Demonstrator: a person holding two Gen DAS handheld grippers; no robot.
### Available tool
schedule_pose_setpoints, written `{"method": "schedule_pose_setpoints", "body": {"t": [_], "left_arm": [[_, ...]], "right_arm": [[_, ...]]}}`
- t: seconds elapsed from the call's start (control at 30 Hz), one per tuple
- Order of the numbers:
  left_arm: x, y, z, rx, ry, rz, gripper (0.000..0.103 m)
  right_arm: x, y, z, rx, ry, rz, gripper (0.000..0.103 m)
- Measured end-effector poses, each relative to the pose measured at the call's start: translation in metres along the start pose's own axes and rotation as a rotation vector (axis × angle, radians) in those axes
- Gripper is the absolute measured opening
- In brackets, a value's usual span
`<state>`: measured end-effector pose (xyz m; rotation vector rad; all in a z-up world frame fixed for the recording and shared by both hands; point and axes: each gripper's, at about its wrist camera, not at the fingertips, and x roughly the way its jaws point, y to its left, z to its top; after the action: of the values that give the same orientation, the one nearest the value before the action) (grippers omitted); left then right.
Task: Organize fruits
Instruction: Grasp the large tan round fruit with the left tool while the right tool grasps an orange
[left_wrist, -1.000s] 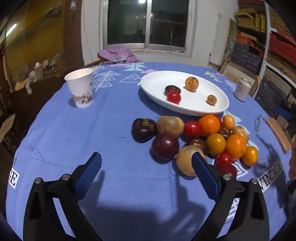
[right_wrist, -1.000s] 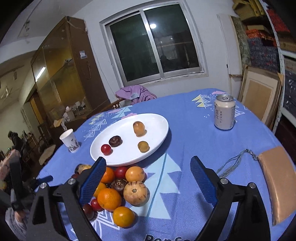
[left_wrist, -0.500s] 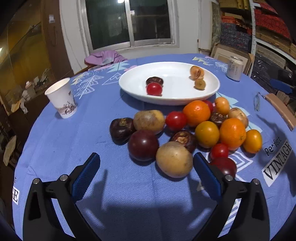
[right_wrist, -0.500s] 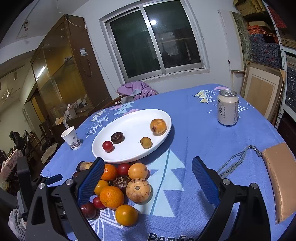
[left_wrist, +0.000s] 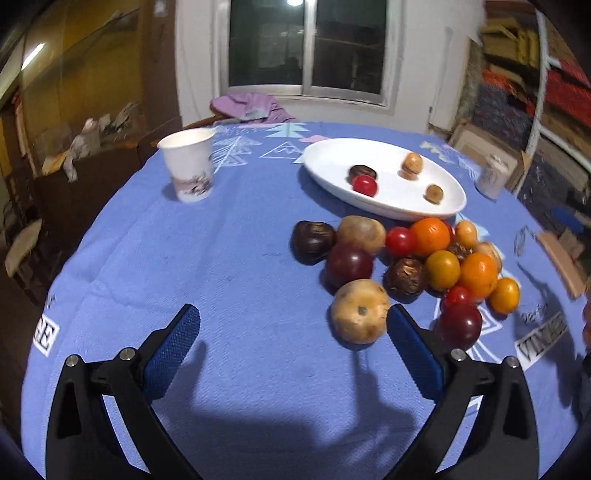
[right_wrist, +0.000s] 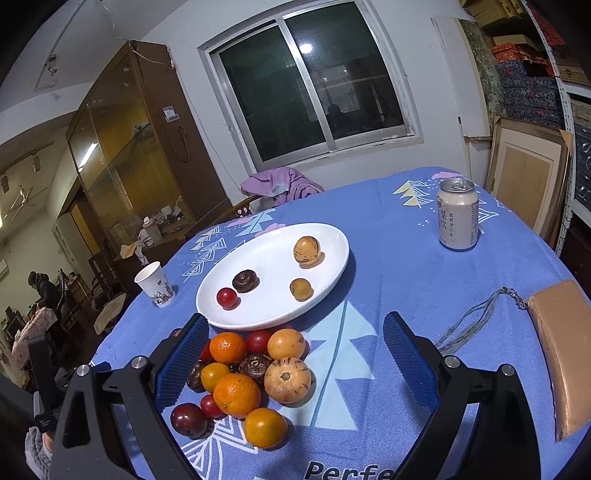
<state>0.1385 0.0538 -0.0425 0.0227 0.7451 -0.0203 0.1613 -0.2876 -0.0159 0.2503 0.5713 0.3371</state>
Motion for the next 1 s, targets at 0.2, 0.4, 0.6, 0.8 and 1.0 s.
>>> {"method": "schedule_pose_setpoints", "body": {"t": [0.2,0.4,0.6,0.8,1.0], "left_arm": [[0.016,-0.033,0.001,0.131,0.017,0.043,0.099],[0.022,-0.042,0.003,0.154,0.015,-0.002,0.099],[0.025,-0.045,0.002,0.150,0.028,-0.069,0.094],[0.042,-0.043,0.001,0.116,0.117,-0.145,0.061],[0.048,-0.035,0.003,0.062,0.134,-0.161,0.051]], "right_arm": [[0.003,-0.001,0.000,0.001,0.010,-0.007,0.096],[0.003,0.000,-0.002,-0.007,0.009,-0.004,0.096],[0.003,0.002,-0.002,-0.017,0.013,-0.002,0.096],[0.004,0.002,-0.003,-0.019,0.024,0.001,0.096],[0.009,0.009,-0.006,-0.047,0.044,0.008,0.096]]}}
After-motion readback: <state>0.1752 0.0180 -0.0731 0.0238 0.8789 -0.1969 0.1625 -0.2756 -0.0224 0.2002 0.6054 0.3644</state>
